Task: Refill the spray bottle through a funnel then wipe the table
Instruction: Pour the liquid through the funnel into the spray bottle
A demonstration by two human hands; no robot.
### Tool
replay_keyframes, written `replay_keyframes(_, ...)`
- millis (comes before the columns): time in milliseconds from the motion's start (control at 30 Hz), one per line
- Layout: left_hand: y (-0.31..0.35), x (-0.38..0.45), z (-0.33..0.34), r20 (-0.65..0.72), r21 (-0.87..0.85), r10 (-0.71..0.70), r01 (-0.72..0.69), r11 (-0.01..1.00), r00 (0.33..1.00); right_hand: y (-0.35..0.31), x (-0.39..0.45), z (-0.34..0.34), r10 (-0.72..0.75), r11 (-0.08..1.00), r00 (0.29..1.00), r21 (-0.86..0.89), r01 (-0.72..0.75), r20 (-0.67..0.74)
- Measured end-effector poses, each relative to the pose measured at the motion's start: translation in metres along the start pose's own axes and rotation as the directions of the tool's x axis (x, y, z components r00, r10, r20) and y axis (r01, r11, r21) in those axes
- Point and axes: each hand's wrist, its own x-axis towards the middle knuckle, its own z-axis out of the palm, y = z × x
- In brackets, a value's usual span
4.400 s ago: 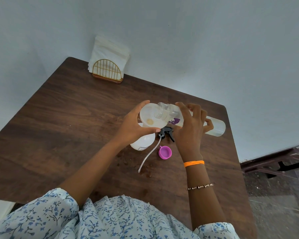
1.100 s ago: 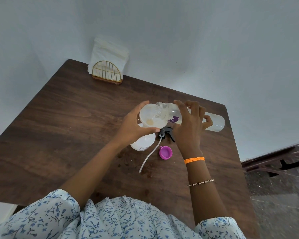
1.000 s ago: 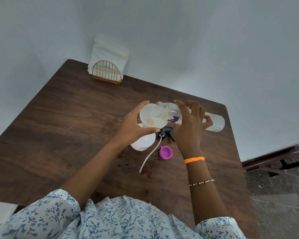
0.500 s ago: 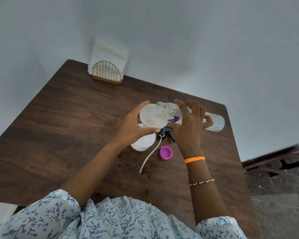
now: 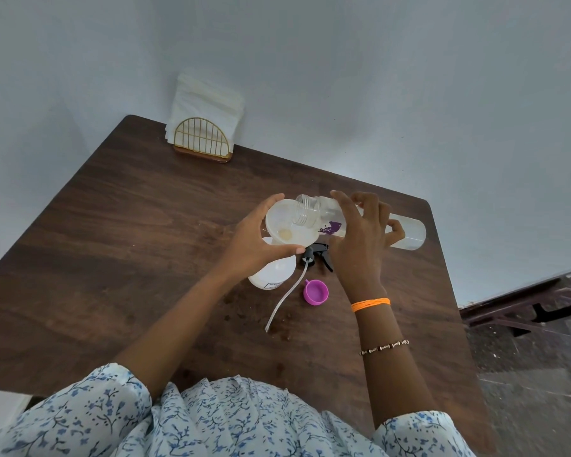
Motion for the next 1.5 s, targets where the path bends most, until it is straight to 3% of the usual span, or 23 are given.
replay_keyframes(1500,-0.0004,0.0,0.0001,0.014,-0.016,0.005,-0.005,1.0,1.0,-0.0009,0.0028,0.0004,-0.025,0.999,0.999,-0.018,0.026,0.022)
